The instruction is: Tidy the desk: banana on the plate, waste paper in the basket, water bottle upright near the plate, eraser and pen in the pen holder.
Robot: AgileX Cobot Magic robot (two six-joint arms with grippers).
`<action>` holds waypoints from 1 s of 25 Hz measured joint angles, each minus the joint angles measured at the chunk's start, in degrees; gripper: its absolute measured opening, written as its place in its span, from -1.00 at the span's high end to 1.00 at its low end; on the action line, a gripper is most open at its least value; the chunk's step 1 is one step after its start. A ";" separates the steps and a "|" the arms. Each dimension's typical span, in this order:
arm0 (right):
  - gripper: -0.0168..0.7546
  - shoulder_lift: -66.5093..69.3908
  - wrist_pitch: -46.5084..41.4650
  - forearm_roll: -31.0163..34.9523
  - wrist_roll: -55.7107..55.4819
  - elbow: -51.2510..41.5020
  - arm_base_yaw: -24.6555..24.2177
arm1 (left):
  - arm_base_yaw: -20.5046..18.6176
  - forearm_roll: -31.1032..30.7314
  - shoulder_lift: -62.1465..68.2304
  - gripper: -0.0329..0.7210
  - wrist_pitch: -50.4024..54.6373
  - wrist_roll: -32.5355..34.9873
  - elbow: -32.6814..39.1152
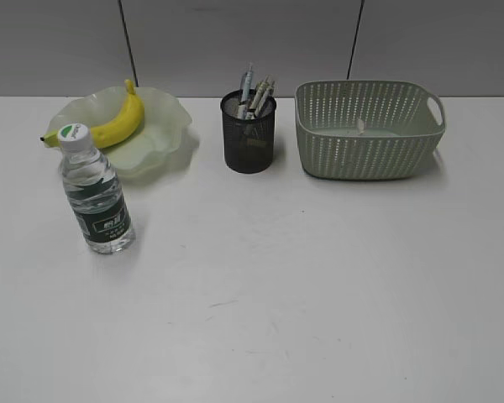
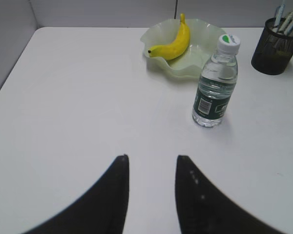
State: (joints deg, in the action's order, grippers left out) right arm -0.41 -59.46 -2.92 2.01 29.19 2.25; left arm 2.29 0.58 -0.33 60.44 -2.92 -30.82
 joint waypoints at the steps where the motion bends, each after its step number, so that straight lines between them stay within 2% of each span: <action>1: 0.10 0.00 0.00 0.00 0.00 0.00 0.00 | 0.00 0.00 0.00 0.27 0.00 0.00 0.00; 25: 0.10 0.00 0.00 0.00 0.00 0.00 0.00 | 0.00 0.00 0.00 0.27 0.00 0.00 0.00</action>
State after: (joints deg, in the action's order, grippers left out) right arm -0.41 -59.46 -2.92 2.01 29.19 2.25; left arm 2.29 0.58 -0.33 60.44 -2.92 -30.82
